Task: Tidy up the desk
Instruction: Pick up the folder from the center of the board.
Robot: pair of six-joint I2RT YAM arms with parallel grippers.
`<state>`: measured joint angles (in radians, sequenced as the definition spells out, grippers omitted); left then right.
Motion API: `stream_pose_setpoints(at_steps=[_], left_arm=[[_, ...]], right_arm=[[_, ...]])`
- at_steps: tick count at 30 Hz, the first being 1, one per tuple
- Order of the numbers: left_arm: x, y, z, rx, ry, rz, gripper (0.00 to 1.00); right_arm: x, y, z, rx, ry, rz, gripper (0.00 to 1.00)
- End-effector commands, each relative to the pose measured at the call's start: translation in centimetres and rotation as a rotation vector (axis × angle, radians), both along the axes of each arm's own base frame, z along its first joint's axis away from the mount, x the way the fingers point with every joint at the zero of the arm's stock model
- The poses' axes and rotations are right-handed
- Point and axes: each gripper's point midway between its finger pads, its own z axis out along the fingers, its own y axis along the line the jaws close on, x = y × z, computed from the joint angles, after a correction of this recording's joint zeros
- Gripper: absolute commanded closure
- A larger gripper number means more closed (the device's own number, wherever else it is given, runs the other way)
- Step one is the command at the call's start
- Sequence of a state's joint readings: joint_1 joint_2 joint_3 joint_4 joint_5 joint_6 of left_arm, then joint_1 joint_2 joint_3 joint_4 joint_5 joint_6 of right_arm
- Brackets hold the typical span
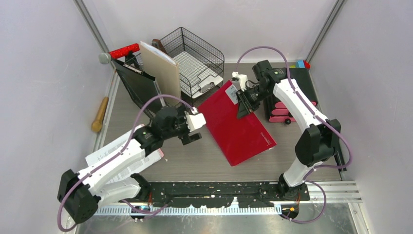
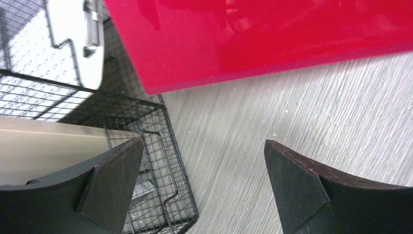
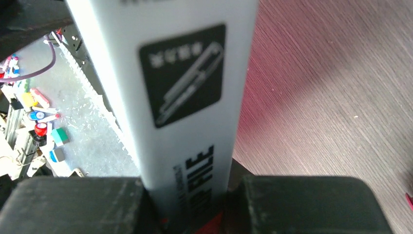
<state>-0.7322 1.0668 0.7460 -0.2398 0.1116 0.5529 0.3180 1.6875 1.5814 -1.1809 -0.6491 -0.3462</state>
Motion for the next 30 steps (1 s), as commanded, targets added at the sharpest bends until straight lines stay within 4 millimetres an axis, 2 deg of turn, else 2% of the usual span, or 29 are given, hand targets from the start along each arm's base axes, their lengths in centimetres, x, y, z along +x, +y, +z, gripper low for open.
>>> stream_pose_setpoints(at_steps=[1, 8, 13, 15, 16, 17, 18, 19, 20, 25, 30], left_arm=[[-1.5, -0.5, 4.4, -0.171, 0.095, -0.013, 0.0], [-1.1, -0.3, 9.4, -0.304, 0.174, 0.031, 0.0], [-0.2, -0.3, 12.7, -0.413, 0.259, 0.086, 0.0], [0.3, -0.2, 13.7, -0.465, 0.294, 0.116, 0.0], [0.7, 0.1, 14.1, -0.489, 0.307, 0.136, 0.0], [0.9, 0.2, 14.6, -0.516, 0.317, 0.153, 0.0], [1.2, 0.4, 15.0, -0.54, 0.323, 0.171, 0.0], [1.4, 0.6, 15.4, -0.573, 0.342, 0.198, 0.0], [1.6, 0.8, 15.8, -0.596, 0.343, 0.214, 0.0], [1.8, 1.7, 17.1, -0.652, 0.325, 0.246, 0.0], [1.6, 2.0, 16.7, -0.646, 0.322, 0.247, 0.0]], right_arm=[[-0.6, 0.7, 5.1, 0.105, -0.138, 0.047, 1.0], [-1.0, 1.3, 10.0, 0.196, -0.263, 0.023, 1.0], [-0.1, 2.0, 15.6, 0.307, -0.431, -0.039, 1.0], [0.3, 2.4, 18.0, 0.369, -0.498, -0.073, 1.0], [0.2, 2.6, 18.4, 0.395, -0.488, -0.099, 1.0], [0.3, 2.8, 20.2, 0.442, -0.54, -0.114, 1.0], [0.3, 2.9, 20.4, 0.461, -0.539, -0.126, 1.0], [0.3, 3.1, 22.0, 0.508, -0.571, -0.14, 1.0], [0.3, 3.3, 22.7, 0.54, -0.592, -0.134, 1.0], [-0.8, 4.1, 24.2, 0.634, -0.523, -0.133, 1.0], [-1.6, 4.4, 24.8, 0.732, -0.456, -0.135, 1.0]])
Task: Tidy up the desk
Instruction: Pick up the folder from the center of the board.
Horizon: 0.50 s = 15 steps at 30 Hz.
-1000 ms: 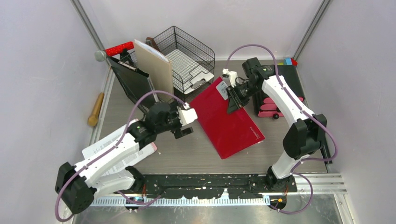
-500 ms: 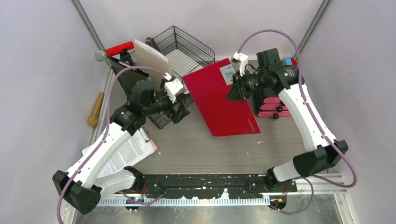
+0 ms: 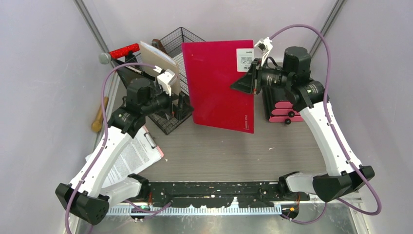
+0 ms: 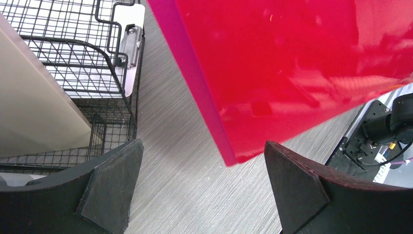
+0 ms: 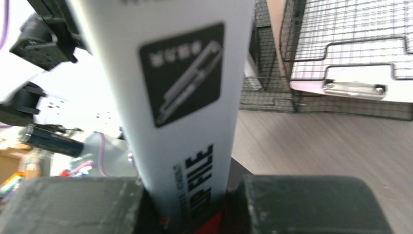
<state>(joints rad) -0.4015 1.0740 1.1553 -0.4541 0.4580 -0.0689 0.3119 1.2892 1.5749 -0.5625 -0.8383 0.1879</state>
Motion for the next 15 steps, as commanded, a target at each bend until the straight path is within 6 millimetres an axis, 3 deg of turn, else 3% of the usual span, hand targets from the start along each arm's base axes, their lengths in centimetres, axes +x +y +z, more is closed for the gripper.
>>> stream_pose_setpoints(at_steps=[1, 7, 10, 15], left_arm=[[-0.7, 0.0, 2.5, -0.054, -0.061, -0.017, 0.0], [-2.2, -0.4, 1.3, -0.024, -0.076, -0.119, 0.01], [-2.9, 0.1, 0.5, 0.078, -0.162, -0.197, 0.0], [-4.0, 0.9, 0.1, 0.203, -0.238, -0.285, 0.0]], right_arm=[[-1.4, 0.6, 3.1, 0.155, 0.031, 0.059, 1.0], [-0.8, 0.3, 2.6, 0.269, 0.155, 0.057, 1.0], [0.3, -0.3, 2.7, 0.333, 0.239, 0.017, 1.0], [3.0, -1.7, 0.7, 0.361, 0.359, -0.106, 1.0]])
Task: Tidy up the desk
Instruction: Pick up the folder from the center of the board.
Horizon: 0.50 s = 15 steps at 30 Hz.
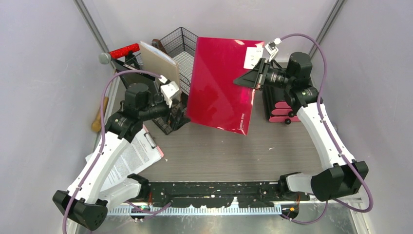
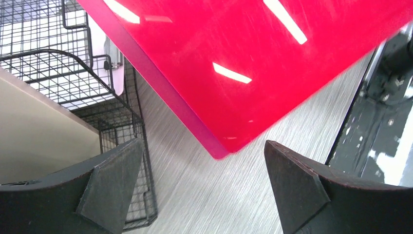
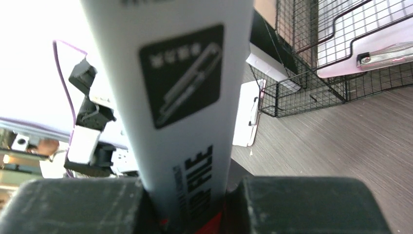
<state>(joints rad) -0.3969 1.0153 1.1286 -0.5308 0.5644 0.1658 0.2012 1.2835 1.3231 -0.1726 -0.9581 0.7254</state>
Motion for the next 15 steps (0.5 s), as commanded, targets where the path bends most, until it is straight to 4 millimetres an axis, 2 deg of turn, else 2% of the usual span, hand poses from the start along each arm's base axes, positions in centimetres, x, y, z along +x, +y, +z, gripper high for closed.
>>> stream_pose_setpoints(at_steps=[1, 5, 9, 15], left_arm=[[-1.7, 0.6, 0.9, 0.104, -0.131, -0.128, 0.0], [-2.0, 0.3, 1.8, 0.15, -0.207, -0.176, 0.0], [-0.5, -0.5, 2.4, 0.258, -0.364, -0.162, 0.0], [0.1, -4.7, 2.1, 0.399, -0.603, -0.233, 0.0]], right_arm=[[1.5, -1.4, 2.3, 0.095, 0.042, -0.093, 1.0], [3.7, -3.2, 1.2, 0.16, 0.18, -0.203, 1.0], [4.9, -5.1, 0.0, 0.243, 0.291, -0.31, 1.0], [5.2, -6.5, -2.6, 0.293, 0.408, -0.388, 1.0]])
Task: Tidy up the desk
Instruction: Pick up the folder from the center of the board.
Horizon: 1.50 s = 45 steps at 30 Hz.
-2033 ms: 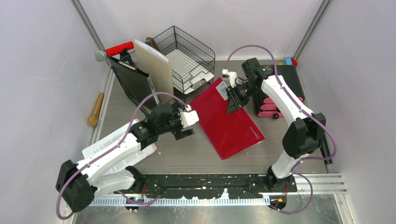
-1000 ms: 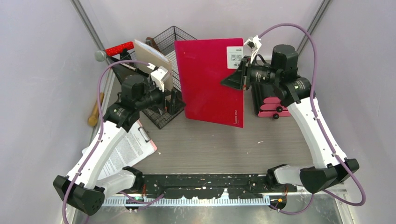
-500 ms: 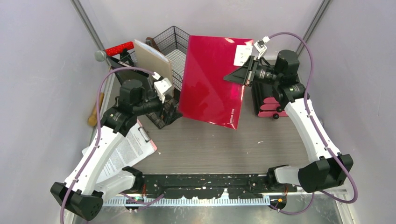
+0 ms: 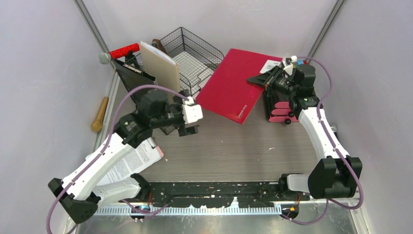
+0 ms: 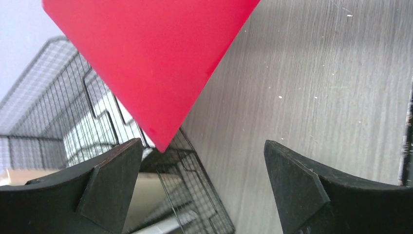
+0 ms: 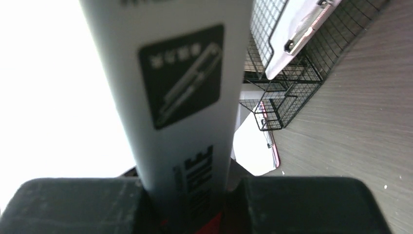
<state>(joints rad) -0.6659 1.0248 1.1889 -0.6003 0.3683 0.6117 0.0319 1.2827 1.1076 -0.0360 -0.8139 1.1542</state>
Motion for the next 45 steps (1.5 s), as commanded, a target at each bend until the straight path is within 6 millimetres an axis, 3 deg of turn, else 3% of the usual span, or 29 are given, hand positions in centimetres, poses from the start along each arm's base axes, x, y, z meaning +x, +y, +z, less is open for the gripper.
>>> stream_pose_setpoints(at_steps=[1, 6, 11, 16, 21, 30, 35, 38, 40, 43, 45], left_arm=[[2.3, -2.0, 1.3, 0.088, -0.255, -0.002, 0.0], [3.5, -4.9, 0.4, 0.122, -0.325, -0.008, 0.0], [4.2, -7.3, -1.7, 0.187, -0.399, -0.007, 0.0], [6.5, -8.6, -0.8, 0.195, -0.585, 0.12, 0.03], [7.1, -8.5, -0.4, 0.18, -0.637, 0.169, 0.22], [7.5, -8.8, 0.1, 0.161, -0.649, 0.186, 0.47], [7.8, -9.1, 0.0, 0.155, -0.627, 0.201, 0.71], [7.5, -8.6, 0.3, 0.151, -0.619, 0.207, 0.87], [7.3, -8.1, 0.5, 0.148, -0.623, 0.217, 0.98], [7.0, -7.1, 1.1, 0.134, -0.628, 0.24, 1.0], [6.6, -6.4, 1.8, 0.118, -0.63, 0.25, 1.0]], right_arm=[[-0.3, -0.7, 2.7, 0.093, -0.03, -0.062, 1.0], [-0.2, -0.8, 1.6, 0.132, 0.009, -0.075, 1.0], [-0.3, -0.9, 0.9, 0.15, 0.035, -0.084, 1.0], [-0.3, -0.9, 0.3, 0.158, 0.054, -0.089, 1.0], [-0.3, -1.0, -0.4, 0.151, 0.064, -0.096, 1.0], [-0.4, -1.1, -0.8, 0.144, 0.065, -0.106, 1.0], [0.0, -2.3, -1.0, 0.138, 0.066, -0.148, 0.99], [0.1, -2.6, -1.4, 0.124, 0.07, -0.157, 0.88], [0.2, -2.8, -1.8, 0.11, 0.075, -0.165, 0.75], [0.4, -3.1, -2.6, 0.083, 0.082, -0.179, 0.53], [0.5, -3.5, -3.0, 0.046, 0.069, -0.186, 0.43]])
